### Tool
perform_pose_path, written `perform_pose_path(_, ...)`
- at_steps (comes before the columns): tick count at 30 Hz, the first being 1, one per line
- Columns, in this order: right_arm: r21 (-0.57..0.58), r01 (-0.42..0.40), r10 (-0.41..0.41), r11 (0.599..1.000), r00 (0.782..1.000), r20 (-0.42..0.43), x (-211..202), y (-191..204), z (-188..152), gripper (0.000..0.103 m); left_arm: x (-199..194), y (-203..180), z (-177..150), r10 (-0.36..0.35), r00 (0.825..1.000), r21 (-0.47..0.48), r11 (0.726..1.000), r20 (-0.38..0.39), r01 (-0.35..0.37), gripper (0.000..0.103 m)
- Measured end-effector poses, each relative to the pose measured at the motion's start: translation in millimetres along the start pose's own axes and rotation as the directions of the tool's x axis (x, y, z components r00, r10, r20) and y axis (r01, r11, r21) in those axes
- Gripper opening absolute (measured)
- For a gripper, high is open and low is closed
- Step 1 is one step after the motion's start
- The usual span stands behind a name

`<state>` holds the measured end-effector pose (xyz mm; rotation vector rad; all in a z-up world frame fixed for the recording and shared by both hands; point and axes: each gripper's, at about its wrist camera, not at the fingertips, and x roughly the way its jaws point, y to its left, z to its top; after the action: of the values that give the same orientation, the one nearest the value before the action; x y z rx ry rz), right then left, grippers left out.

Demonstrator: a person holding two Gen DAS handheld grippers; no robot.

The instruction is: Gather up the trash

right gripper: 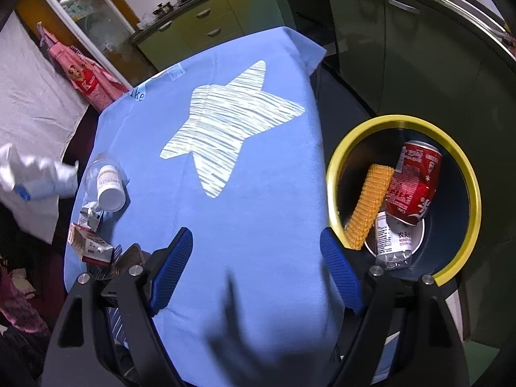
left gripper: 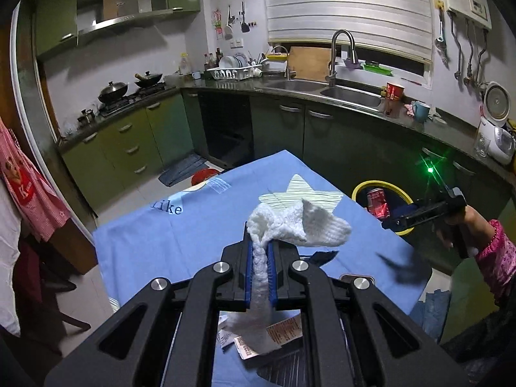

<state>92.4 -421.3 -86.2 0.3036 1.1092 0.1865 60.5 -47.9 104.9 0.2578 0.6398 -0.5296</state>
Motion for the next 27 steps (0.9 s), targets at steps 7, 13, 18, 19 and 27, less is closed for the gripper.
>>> perform_pose_path(7,-0.089,-0.064,0.068,0.994,0.997,0.034,-6.3,33.8,-3.1,0.077,-4.9,2.7,11.3,0.006,1.0,-0.02,1.0,0.021,-0.006,0.008)
perform_pose_path(13,-0.215,-0.227,0.249,0.95,0.965,0.079,-22.9,94.4,-17.0,0.077,7.1,-2.7,10.5,-0.005,1.0,-0.014,1.0,-0.012,0.005,0.008)
perform_pose_path(18,-0.395,-0.262,0.324,0.88,0.941,0.097,-25.3,156.9,-33.2,0.077,11.0,-5.9,9.5,-0.015,1.0,-0.009,1.0,-0.013,0.015,0.008)
perform_pose_path(19,-0.428,-0.254,0.331,0.867,0.937,0.115,-24.3,168.5,-35.0,0.077,11.2,-5.4,9.8,-0.017,1.0,-0.008,1.0,-0.013,0.017,0.008)
perform_pose_path(27,-0.459,-0.291,0.419,0.839,0.885,0.205,-7.4,209.0,-20.2,0.077,8.3,-10.8,11.7,-0.025,1.0,0.019,0.999,-0.017,0.026,0.008)
